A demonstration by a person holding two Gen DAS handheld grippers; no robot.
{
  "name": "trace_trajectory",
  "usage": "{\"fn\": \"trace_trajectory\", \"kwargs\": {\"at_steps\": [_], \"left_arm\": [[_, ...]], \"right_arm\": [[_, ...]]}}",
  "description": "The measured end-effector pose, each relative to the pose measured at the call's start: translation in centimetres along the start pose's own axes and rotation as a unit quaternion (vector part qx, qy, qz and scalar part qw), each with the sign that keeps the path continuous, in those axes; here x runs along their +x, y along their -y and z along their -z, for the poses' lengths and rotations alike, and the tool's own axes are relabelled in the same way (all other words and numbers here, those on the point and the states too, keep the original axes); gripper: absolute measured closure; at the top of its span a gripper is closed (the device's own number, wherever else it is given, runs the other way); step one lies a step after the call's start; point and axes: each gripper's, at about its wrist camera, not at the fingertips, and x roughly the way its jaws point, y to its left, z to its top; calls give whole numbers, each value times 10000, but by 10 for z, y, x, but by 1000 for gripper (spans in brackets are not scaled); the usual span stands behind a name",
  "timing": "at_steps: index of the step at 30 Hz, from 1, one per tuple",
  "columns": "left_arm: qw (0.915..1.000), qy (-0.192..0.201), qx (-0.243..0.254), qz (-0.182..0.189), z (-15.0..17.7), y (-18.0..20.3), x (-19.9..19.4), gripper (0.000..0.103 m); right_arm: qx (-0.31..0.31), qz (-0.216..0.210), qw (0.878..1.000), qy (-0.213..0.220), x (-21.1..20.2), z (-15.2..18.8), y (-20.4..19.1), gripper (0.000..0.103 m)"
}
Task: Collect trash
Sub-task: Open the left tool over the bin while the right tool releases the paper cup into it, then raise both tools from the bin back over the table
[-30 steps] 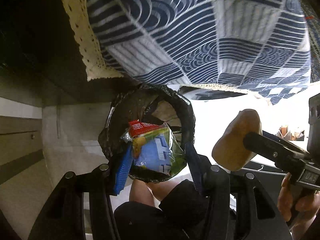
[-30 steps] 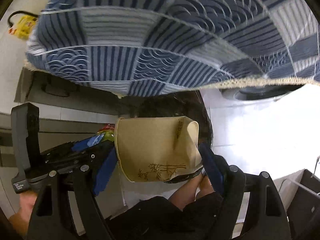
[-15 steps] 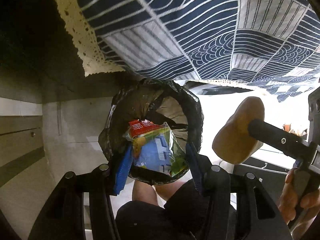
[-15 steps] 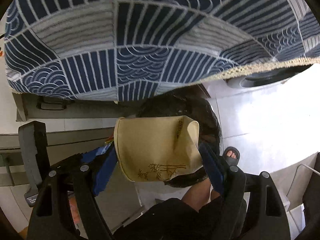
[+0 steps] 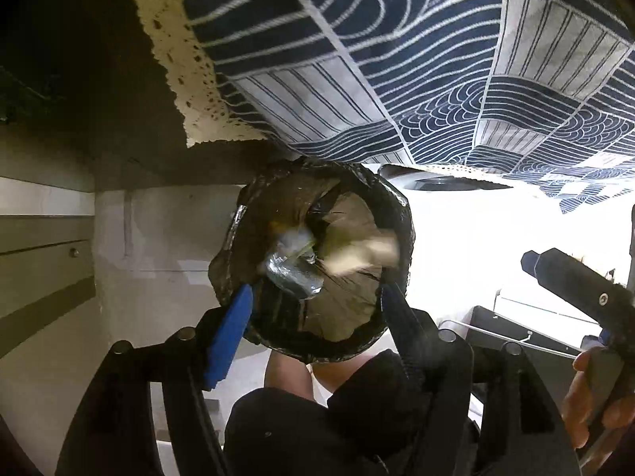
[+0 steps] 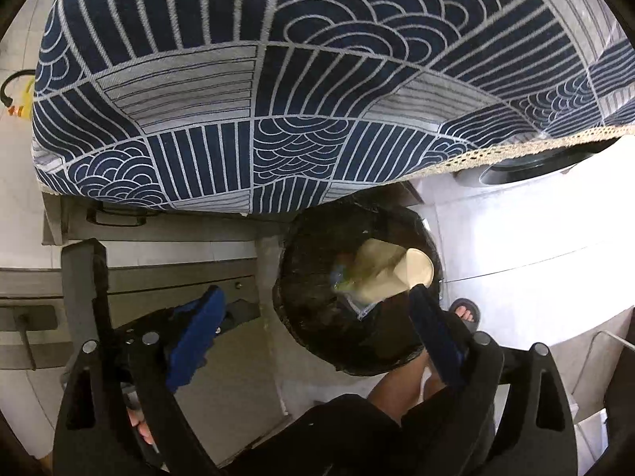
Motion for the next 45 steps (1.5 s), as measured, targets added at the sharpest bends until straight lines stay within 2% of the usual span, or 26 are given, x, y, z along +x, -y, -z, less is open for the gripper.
{"fn": "trace_trajectory", "kwargs": {"at_steps": [13, 17, 20, 25, 27, 29, 36, 38, 41, 45], "left_arm": [[9998, 194, -57, -16, 3, -5, -24, 37], [9996, 289, -36, -7, 6, -4, -35, 37], [9992, 399, -33, 33, 8, -3, -47, 25], [9987, 496, 37, 150, 11, 2, -67, 25], [9982, 572, 94, 171, 11, 5, -78, 23], [9973, 699, 129, 201, 12, 9, -92, 17], [9905, 1281, 419, 288, 6, 34, -148, 16], [9869, 1493, 525, 298, 1, 42, -167, 12], [9816, 1757, 642, 387, -9, 54, -192, 12], [9763, 1987, 794, 315, -22, 69, -211, 12]], "right_arm": [[-181, 157, 9996, 147, -19, 5, -15, 11], [-250, 152, 9993, 238, -28, 8, -20, 7], [-342, 168, 9988, 312, -39, 10, -24, 5], [-529, 178, 9970, 527, -65, 13, -35, 5], [-620, 161, 9956, 690, -79, 13, -41, 5], [-747, 200, 9929, 903, -97, 13, -48, 5], [-1133, 211, 9765, 1824, -169, 4, -67, 5], [-1225, 249, 9708, 2046, -186, -2, -70, 5], [-1264, 255, 9652, 2276, -207, -16, -71, 5], [-1420, 198, 9593, 2434, -225, -40, -74, 5]]}}
